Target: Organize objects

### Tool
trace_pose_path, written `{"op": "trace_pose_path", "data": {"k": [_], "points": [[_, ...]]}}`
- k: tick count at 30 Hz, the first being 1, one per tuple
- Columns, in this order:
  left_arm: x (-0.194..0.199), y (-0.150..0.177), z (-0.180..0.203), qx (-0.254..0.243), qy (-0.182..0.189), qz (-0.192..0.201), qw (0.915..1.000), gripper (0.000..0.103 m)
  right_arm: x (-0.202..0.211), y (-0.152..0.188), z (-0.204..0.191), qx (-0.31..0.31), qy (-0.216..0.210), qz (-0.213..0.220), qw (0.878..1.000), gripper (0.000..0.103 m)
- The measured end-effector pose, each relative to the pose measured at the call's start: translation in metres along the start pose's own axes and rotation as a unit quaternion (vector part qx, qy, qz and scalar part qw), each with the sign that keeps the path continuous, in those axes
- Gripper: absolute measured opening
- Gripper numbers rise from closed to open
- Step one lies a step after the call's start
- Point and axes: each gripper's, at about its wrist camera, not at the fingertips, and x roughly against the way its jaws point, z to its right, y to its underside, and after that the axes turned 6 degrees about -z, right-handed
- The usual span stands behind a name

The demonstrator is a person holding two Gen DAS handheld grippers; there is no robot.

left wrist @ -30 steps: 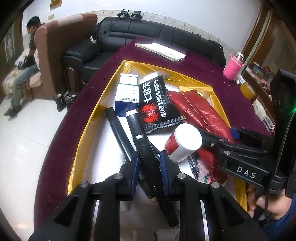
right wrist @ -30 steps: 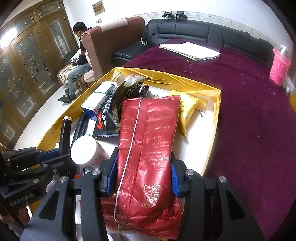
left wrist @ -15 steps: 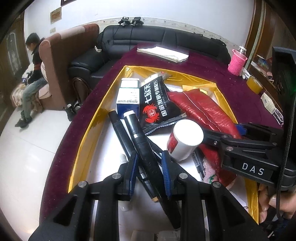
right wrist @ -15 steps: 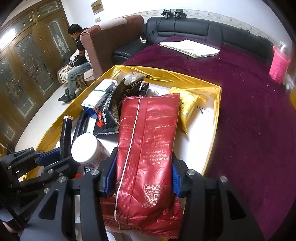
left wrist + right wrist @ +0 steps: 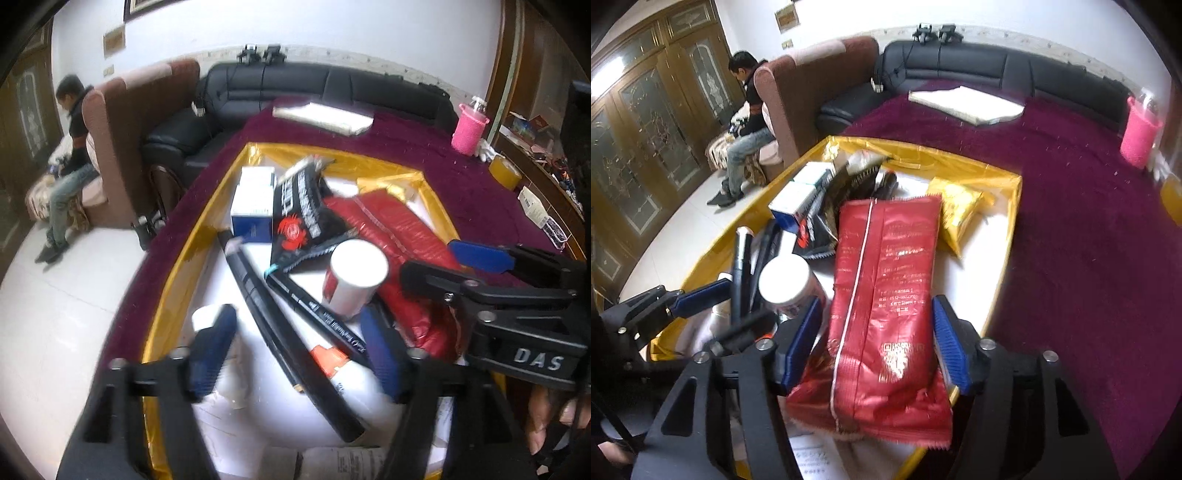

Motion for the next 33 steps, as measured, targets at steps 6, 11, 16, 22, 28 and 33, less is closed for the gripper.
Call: {"op": "trace_pose_path", "data": {"k": [6,11,16,22,28,33], "points": [[0.024,0.000,0.009,0.000,-0.075,0.049,0.9959,0.083,0.049,0.007,0.001,-0.005,0.021,0.084,0.996,0.067],[0.045,0.009,-0.004,0.035,-0.070,0.093,0.9926,0.097,0.086,0.022,0.000,-0.002,0.017,0.149,0.989,0.072],[0.047,0.003,-0.004,0.024,-0.125,0.061,0.9900,0.097,0.096,0.033,-0.012,0.021,0.015,0.172,0.985,0.073],[0.050,0.008,0.001,0.022,-0.085,0.057,0.9945,0.097,0.098,0.043,-0.017,0.028,0.007,0.197,0.980,0.073],[0.045,0.013,0.002,0.023,-0.128,0.060,0.9896,0.097,0.097,0.044,-0.010,0.018,0.003,0.201,0.979,0.073],[0.046,0.016,-0.001,0.026,-0.134,0.060,0.9888,0.097,0.091,0.042,-0.009,0.017,0.000,0.191,0.981,0.073]]}}
